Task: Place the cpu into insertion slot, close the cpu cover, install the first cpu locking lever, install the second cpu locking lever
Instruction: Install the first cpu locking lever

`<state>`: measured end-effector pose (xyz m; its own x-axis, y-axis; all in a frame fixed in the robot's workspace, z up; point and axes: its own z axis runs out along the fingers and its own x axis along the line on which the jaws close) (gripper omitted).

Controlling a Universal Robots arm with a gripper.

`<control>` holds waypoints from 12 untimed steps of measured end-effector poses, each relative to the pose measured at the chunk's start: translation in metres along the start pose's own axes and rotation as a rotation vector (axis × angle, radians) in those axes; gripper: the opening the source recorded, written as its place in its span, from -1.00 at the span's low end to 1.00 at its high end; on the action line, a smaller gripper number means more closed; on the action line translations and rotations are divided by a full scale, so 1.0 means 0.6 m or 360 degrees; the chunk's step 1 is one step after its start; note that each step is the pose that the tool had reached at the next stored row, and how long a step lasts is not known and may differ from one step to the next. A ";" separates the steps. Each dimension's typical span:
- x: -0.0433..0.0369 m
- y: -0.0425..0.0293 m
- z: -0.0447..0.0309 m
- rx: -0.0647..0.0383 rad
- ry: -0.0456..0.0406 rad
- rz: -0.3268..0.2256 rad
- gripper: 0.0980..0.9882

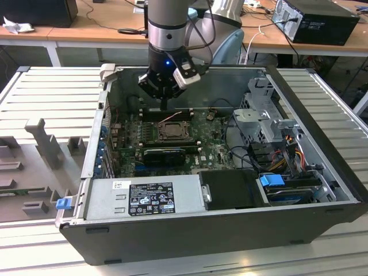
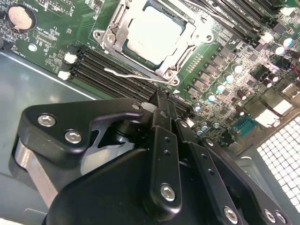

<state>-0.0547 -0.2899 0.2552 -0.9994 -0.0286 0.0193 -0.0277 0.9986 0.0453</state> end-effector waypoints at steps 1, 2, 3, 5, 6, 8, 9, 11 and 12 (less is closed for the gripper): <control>-0.001 0.000 0.000 0.0000 0.0000 0.0000 -0.98; -0.002 0.000 0.000 0.0000 0.0000 0.0000 -0.98; -0.003 0.000 0.000 0.0000 0.0000 0.0000 -0.98; -0.004 0.000 0.000 0.0000 0.0000 0.0000 -0.98; -0.005 0.000 0.000 0.0000 0.0000 0.0000 -0.98; -0.007 0.000 0.000 -0.0001 0.0000 0.0000 -0.98; -0.009 0.000 0.000 -0.0001 0.0000 0.0000 -0.98; -0.018 0.000 0.000 -0.0001 0.0000 0.0000 -0.98; -0.021 -0.001 0.000 -0.0001 0.0000 0.0000 -0.98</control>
<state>-0.0419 -0.2899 0.2551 -0.9994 -0.0286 0.0195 -0.0277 0.9986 0.0457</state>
